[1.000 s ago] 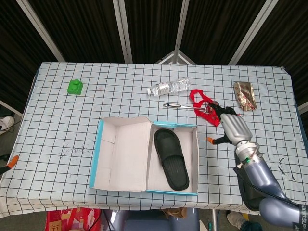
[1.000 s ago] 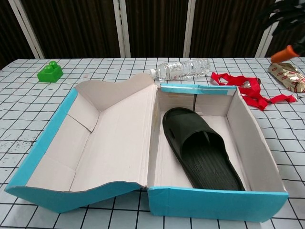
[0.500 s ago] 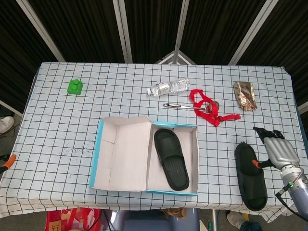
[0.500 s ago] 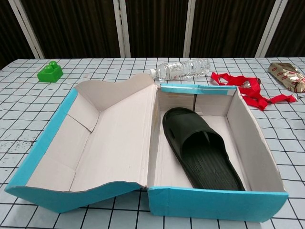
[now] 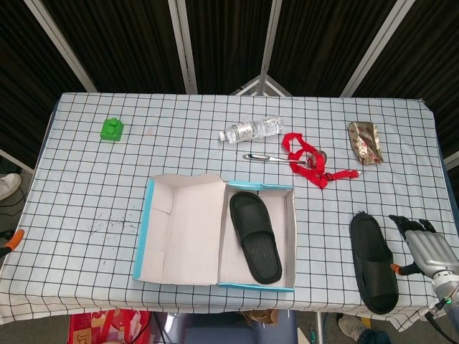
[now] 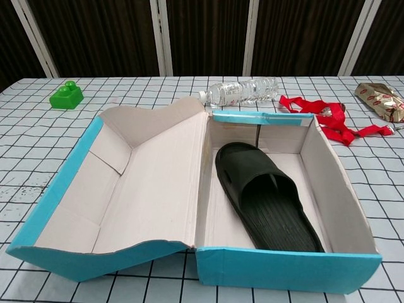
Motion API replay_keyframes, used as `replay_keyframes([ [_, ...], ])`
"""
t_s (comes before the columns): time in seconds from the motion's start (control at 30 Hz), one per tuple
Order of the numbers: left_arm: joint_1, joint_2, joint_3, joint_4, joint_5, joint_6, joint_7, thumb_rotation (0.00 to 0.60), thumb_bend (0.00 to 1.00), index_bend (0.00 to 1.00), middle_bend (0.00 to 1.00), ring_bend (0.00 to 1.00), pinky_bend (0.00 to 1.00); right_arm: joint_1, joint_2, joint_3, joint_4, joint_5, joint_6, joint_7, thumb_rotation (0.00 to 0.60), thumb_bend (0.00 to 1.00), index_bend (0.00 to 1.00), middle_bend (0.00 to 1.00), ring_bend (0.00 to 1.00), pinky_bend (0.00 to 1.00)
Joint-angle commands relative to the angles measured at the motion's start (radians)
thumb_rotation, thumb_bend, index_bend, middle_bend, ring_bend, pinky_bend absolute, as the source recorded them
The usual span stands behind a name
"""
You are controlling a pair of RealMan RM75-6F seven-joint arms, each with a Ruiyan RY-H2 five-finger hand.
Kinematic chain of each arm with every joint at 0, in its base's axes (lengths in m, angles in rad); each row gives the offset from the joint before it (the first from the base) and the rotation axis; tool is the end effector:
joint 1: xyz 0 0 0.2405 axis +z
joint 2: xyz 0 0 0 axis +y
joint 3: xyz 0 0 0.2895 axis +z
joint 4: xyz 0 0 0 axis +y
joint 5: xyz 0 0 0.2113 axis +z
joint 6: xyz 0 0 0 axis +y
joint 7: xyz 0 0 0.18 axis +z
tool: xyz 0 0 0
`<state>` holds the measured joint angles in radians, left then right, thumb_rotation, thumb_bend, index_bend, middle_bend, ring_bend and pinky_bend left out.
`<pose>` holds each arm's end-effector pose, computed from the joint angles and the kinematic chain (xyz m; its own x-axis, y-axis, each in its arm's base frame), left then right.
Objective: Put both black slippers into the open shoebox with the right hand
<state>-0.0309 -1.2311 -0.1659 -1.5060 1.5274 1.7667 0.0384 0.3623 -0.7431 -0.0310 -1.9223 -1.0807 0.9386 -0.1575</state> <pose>-0.3324 0.2133 0.2077 0.4027 -0.3637 0.8400 0.9075 0.0390 -0.4181 -0.3369 -0.2540 0.2001 0.4317 -0.4889 0.7580 -0.8358 0.0992 0.5400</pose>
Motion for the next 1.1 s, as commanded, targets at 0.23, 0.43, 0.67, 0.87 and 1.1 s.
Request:
replay_keyframes([
  [0.23,0.008,0.011,0.008,-0.015,0.012,0.009,-0.010,0.600,0.07,0.13,0.00,0.00,0.10,-0.114,-0.055,-0.064,0.077,-0.114,0.093,0.056,0.600,0.24,0.04,0.10,0.11,0.02],
  [0.43,0.009,0.014,0.006,-0.019,0.008,0.007,-0.013,0.600,0.07,0.13,0.00,0.00,0.10,-0.172,-0.079,-0.089,0.114,-0.178,0.146,0.101,0.600,0.24,0.04,0.09,0.11,0.02],
  [0.67,0.004,0.008,0.011,-0.017,0.013,-0.004,0.000,0.600,0.07,0.13,0.00,0.00,0.10,-0.239,-0.173,-0.100,0.224,-0.322,0.268,0.153,0.600,0.24,0.04,0.07,0.11,0.02],
  [0.87,0.004,0.005,0.009,-0.017,0.009,-0.005,0.005,0.600,0.07,0.13,0.00,0.00,0.10,-0.286,-0.280,-0.122,0.367,-0.450,0.358,0.190,0.600,0.24,0.03,0.06,0.10,0.02],
  [1.1,0.001,0.001,0.014,-0.018,0.015,-0.009,0.017,0.600,0.07,0.13,0.00,0.00,0.10,-0.304,-0.367,-0.130,0.470,-0.518,0.396,0.169,0.600,0.24,0.02,0.05,0.09,0.02],
])
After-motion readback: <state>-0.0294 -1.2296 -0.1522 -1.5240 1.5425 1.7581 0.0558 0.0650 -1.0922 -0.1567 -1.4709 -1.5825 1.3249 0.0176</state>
